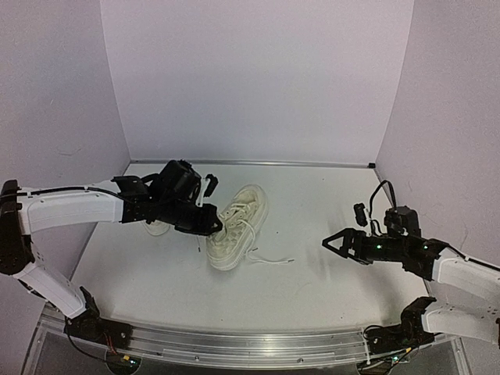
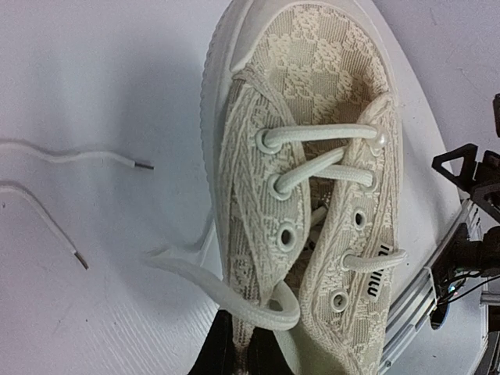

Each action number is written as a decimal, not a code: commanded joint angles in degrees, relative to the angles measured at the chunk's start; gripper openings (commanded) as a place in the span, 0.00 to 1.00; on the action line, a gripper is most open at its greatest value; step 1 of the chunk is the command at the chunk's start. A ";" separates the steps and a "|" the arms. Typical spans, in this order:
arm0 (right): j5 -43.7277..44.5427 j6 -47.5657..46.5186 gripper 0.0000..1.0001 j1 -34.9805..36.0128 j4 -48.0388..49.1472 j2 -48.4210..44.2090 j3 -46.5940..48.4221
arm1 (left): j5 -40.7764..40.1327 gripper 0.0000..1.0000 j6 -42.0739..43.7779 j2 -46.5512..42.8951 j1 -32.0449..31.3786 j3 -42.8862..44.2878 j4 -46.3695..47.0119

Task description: Tie the shoes

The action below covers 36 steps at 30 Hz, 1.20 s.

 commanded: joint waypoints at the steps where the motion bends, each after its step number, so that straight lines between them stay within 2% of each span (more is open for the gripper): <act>1: -0.10 -1.71 0.98 0.29 -0.06 0.56 -0.57 | -3.43 0.00 -3.60 -3.98 -2.44 0.91 9.27; 4: -0.11 -2.87 0.98 0.28 0.01 0.92 -1.14 | -3.36 0.00 -4.89 -2.40 -3.13 -0.66 10.83; 7: -0.65 -4.66 0.91 0.47 1.02 0.95 -2.66 | -3.30 0.00 -6.21 -1.99 -3.43 -2.17 12.69; 13: 0.88 -5.92 0.86 2.78 6.87 4.35 -3.42 | -3.42 0.00 -6.41 -2.60 -3.44 -1.01 12.60; 19: 9.28 -10.93 0.86 10.19 6.71 13.46 4.18 | -2.03 0.00 -7.17 -2.85 -3.40 0.98 11.58; 27: 22.53 -20.06 0.88 22.26 17.26 27.83 9.28 | -0.20 0.00 -7.44 -4.16 -3.36 4.65 10.26; 36: 33.46 -27.17 0.85 28.73 30.88 37.22 9.81 | 2.07 0.00 -7.70 -5.44 -3.36 5.25 10.51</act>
